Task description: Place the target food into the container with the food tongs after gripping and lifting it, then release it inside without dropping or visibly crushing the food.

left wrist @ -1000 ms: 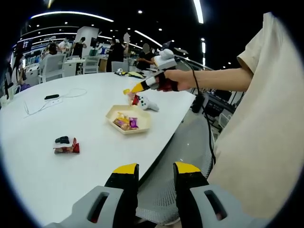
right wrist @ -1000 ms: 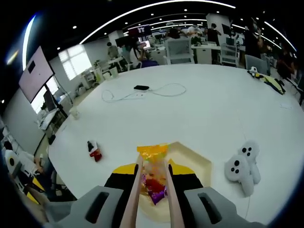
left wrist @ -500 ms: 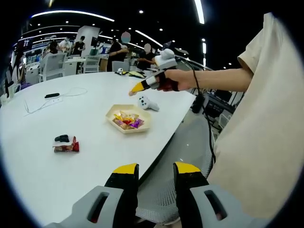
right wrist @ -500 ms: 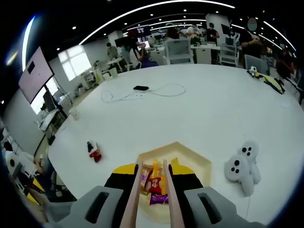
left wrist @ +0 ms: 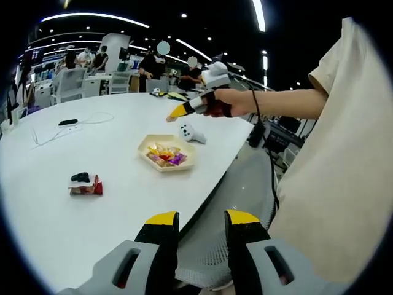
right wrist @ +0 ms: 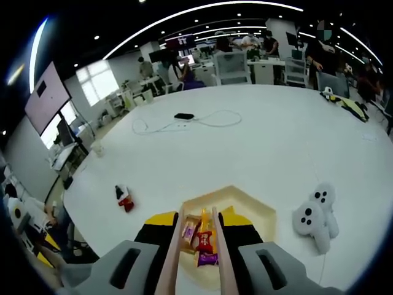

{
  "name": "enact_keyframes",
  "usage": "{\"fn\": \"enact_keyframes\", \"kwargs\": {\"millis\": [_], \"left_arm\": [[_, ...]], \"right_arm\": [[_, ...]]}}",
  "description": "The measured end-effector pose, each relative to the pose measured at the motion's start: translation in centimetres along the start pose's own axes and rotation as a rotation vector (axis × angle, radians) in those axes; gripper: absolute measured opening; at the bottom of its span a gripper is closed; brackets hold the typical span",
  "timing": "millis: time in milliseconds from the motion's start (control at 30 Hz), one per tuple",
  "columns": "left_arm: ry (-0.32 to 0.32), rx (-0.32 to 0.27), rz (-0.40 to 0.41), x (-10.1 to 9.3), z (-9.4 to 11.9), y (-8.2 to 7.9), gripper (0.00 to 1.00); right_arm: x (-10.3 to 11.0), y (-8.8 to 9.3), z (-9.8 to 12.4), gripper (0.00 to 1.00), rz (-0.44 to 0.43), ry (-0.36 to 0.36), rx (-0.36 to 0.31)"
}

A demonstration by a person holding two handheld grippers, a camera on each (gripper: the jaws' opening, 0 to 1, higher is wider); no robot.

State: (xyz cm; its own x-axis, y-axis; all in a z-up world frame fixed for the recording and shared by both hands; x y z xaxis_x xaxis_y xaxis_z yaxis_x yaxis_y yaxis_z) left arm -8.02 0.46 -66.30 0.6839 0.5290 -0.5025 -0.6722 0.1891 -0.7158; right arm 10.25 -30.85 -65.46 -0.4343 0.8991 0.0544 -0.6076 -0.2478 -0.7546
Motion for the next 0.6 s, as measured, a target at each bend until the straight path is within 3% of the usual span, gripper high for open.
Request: {"fn": "enact_keyframes", "kwargs": {"millis": [367, 600], "left_arm": [[-0.008, -0.009, 0.007, 0.0, 0.4, 0.2, 0.29], [-0.007, -0.004, 0.005, 0.1, 0.6, 0.3, 0.29]], "right_arm": [[0.6, 0.2, -0.4, 0.25, 0.004, -0.004, 0.027], [1.7, -0.4, -0.6, 0.26, 0.069, -0.006, 0.038]]}}
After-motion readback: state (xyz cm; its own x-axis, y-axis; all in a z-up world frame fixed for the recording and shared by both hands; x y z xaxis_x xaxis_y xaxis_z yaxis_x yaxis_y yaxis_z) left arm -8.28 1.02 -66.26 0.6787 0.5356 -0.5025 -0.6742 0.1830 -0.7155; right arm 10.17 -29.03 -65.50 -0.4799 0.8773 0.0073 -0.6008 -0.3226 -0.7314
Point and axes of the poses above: the point that each gripper's makers call its tool centre point, and the gripper's own axes: z roughly backward along the fingers, x roughly to its left, y roughly out of its underside, the point moved 8 cm from there along z, roughly backward along the fingers, and after that the axes turned 13 degrees about z, right-handed, at the moved point
